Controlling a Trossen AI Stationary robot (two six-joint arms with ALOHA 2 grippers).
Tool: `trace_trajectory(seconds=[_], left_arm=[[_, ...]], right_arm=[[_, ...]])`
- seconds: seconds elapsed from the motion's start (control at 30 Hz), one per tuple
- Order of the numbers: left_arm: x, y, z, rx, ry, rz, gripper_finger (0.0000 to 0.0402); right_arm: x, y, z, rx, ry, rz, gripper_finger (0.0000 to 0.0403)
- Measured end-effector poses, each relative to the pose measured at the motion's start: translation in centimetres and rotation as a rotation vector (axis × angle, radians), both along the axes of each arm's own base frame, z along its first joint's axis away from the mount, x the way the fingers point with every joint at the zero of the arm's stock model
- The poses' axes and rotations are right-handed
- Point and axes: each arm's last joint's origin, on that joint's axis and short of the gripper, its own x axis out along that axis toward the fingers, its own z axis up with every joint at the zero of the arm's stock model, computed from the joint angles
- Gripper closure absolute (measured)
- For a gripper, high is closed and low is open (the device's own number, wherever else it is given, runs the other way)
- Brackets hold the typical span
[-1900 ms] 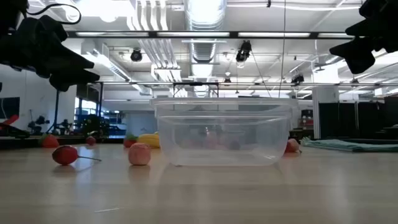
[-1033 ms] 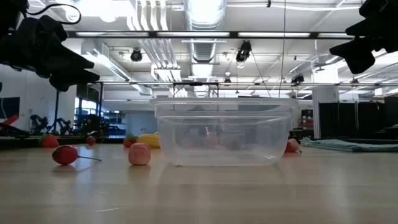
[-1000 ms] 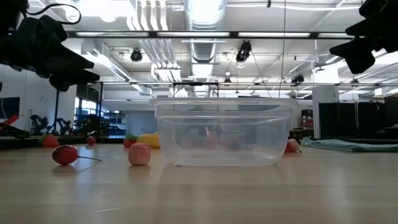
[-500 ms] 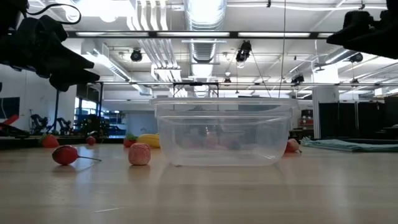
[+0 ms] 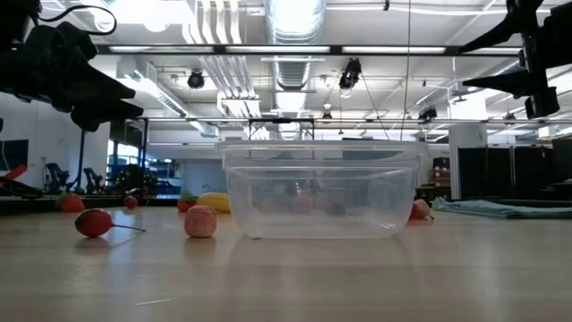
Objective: Pick and placing Produce into tupperware
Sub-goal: Put the pink peach into the transparent bin
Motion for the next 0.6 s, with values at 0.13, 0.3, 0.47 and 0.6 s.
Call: trace_trajectory(seconds=[0.13, 0.3, 0.47, 0.6], left_arm=[[0.0, 0.0, 0.0, 0.000, 0.000, 0.000, 0.0143], [0.0, 0.0, 0.0, 0.000, 0.000, 0.000, 0.0143], [0.0, 0.0, 0.0, 0.000, 0.000, 0.000, 0.0143], [0.0, 0.0, 0.0, 0.000, 0.000, 0.000, 0.0143]], right_arm=[[0.2, 0.2, 0.1, 0.083, -0.036, 0.048, 0.0174], [0.3, 0.6, 0.3, 0.411, -0.141, 0.151, 0.0174], [0.5, 0.7, 1.6, 0.989, -0.432, 0.147, 0.0174], [0.5, 0.7, 2.1, 1.360, -0.572, 0.144, 0.0174]])
